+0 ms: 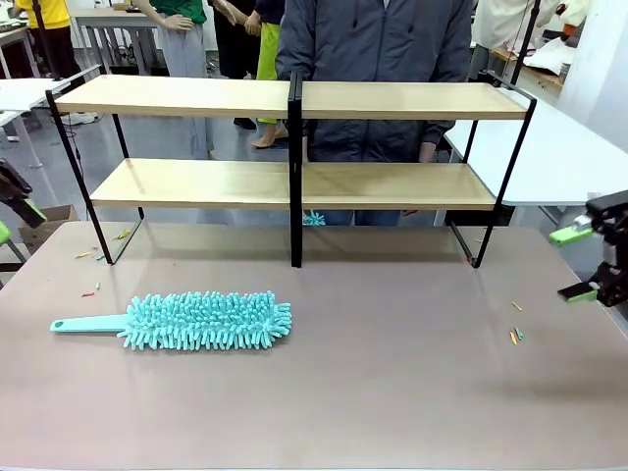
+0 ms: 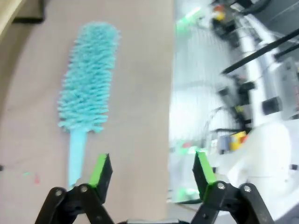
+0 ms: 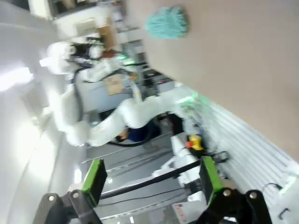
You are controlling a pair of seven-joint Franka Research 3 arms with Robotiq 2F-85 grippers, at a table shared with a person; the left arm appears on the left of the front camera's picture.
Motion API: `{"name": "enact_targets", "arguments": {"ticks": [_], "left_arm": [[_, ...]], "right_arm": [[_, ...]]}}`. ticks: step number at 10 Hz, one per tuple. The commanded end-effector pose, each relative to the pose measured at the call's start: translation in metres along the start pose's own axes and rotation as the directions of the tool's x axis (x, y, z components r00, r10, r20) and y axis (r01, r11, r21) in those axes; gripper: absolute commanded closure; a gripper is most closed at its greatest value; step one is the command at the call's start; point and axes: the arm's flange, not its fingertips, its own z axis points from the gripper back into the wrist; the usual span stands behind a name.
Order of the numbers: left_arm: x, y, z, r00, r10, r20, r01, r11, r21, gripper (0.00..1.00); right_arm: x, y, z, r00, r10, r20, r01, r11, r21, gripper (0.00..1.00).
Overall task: Clean the shelves.
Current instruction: Place the Duster on the table.
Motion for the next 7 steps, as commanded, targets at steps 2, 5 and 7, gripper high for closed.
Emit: {"name": "enact_targets", "arguments": {"ticks": [2, 5, 7], "left_arm": [[0.018, 0.015, 0.028, 0.775, 0.323, 0.544, -0.133, 0.924, -0.359, 0.0], [-0.014, 0.039, 0.051, 0.204, 0.705, 0.679, -0.433, 0.687, -0.584, 0.0], [-0.055, 0.044, 0.069, 0.09, 0.752, 0.653, -0.57, 0.577, -0.585, 0.0]], "right_arm": [[-0.034, 0.032, 0.023, 0.997, 0.075, -0.025, -0.07, 0.981, 0.179, 0.0], [-0.048, 0.041, 0.019, 0.957, 0.283, -0.067, -0.267, 0.946, 0.182, 0.0], [-0.051, 0.045, 0.02, 0.976, 0.208, -0.062, -0.193, 0.963, 0.19, 0.0]]}}
